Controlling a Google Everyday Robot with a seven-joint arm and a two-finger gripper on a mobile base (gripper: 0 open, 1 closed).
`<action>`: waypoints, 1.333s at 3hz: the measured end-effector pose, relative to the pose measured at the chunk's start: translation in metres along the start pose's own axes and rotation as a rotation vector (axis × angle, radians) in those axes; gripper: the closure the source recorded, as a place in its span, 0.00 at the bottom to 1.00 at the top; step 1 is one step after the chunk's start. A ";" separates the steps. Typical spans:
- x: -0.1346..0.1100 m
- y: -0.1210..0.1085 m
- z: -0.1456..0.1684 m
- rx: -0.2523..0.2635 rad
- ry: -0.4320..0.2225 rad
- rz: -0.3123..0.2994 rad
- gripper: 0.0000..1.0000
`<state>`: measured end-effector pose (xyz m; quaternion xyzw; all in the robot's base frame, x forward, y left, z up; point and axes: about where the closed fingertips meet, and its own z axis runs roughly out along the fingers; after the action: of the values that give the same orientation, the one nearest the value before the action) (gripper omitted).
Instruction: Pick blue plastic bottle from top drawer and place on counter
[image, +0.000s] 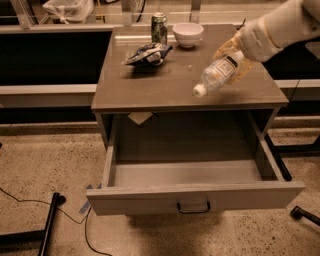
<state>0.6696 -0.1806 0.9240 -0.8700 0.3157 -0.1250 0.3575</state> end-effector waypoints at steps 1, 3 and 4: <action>0.024 -0.013 0.054 -0.108 -0.025 0.060 1.00; 0.037 -0.019 0.094 -0.149 -0.068 0.088 0.58; 0.037 -0.019 0.099 -0.148 -0.071 0.088 0.35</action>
Offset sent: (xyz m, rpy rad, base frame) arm 0.1203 0.0441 -0.0674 -0.0534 0.2745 -0.0002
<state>0.7503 -0.1401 0.8662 -0.8832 0.3492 -0.0544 0.3083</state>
